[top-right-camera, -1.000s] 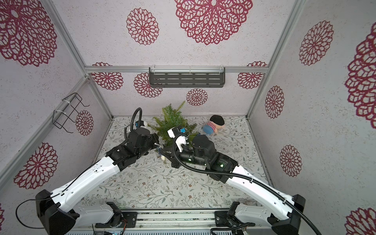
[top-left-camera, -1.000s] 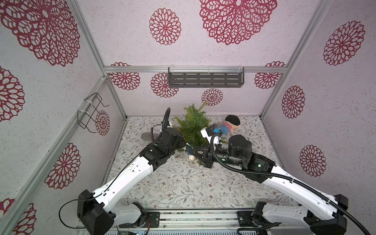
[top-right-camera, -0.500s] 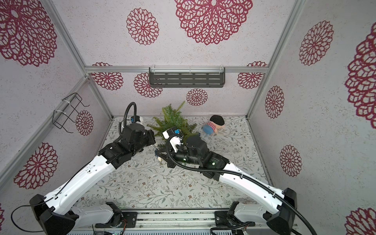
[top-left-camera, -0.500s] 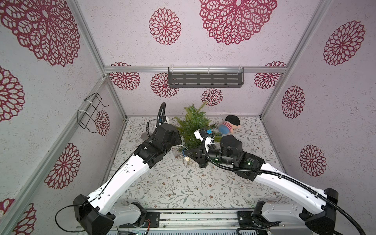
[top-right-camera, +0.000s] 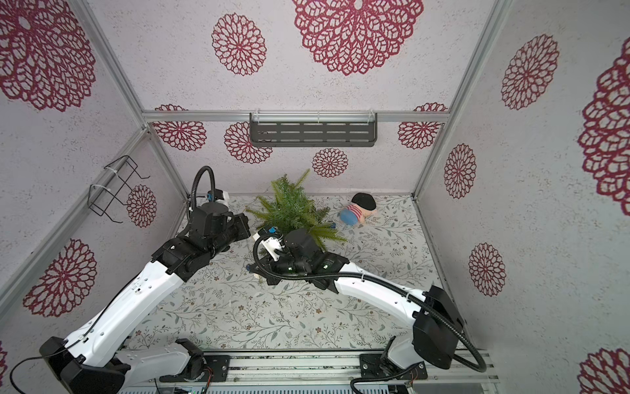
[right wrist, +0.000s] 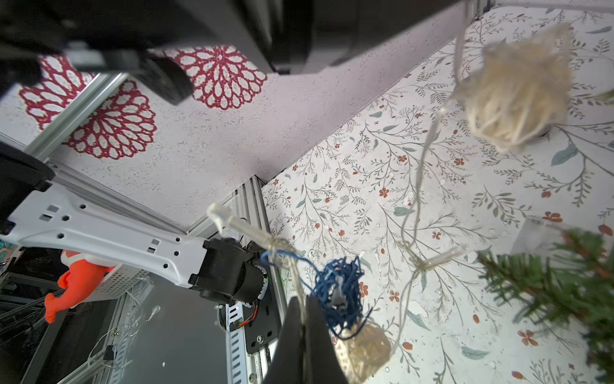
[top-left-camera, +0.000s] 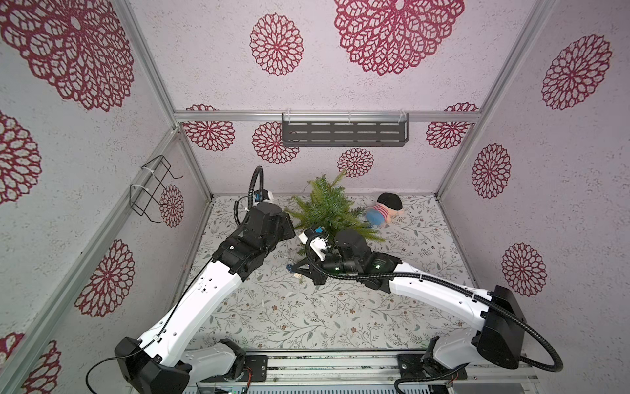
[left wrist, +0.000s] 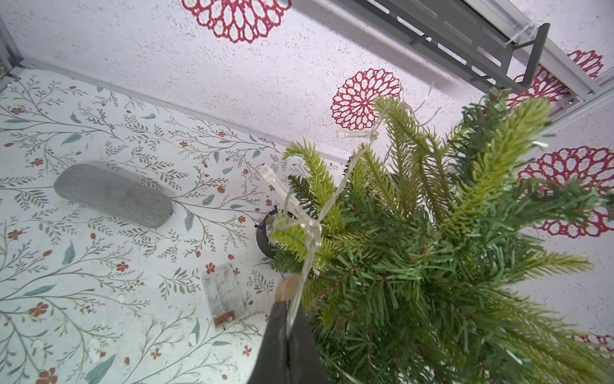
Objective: Remove string lights from the small christmas tree
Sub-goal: Remove the light string from the Christmas tree.
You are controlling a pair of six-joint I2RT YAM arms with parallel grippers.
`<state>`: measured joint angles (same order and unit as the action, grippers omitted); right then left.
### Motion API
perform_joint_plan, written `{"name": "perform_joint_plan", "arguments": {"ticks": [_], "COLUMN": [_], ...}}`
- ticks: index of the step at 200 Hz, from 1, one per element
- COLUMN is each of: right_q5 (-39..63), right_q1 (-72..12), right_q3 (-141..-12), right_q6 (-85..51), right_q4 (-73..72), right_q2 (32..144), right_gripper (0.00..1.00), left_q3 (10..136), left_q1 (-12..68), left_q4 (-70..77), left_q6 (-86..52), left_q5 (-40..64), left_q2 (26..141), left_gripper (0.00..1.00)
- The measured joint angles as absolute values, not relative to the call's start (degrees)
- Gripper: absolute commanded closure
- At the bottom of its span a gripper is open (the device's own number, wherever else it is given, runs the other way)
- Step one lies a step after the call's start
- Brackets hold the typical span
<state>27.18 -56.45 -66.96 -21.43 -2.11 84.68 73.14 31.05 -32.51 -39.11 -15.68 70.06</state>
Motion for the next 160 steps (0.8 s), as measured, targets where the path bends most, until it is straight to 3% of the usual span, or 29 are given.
{"name": "perform_joint_plan", "arguments": {"ticks": [22, 86, 160], "right_q5": [26.9, 24.5, 20.8], "right_q1": [-56.9, -59.7, -61.3], "right_q3": [-67.5, -72.5, -73.5], "right_q6": [-19.4, -13.9, -12.1], "right_q4": [-2.4, -1.0, 5.0], "right_q2": [86.6, 93.1, 88.2], "right_gripper": [1.0, 0.56, 0.44], "left_q3": [73.2, 73.9, 72.9], "left_q1": [30.6, 28.9, 28.1], "left_q4": [-32.5, -32.5, -31.7], "left_q6": [-38.4, -36.8, -35.5], "left_q5": [-15.2, -14.3, -13.3], "left_q2": [70.1, 70.1, 68.9], "left_gripper": [1.0, 1.0, 1.0]}}
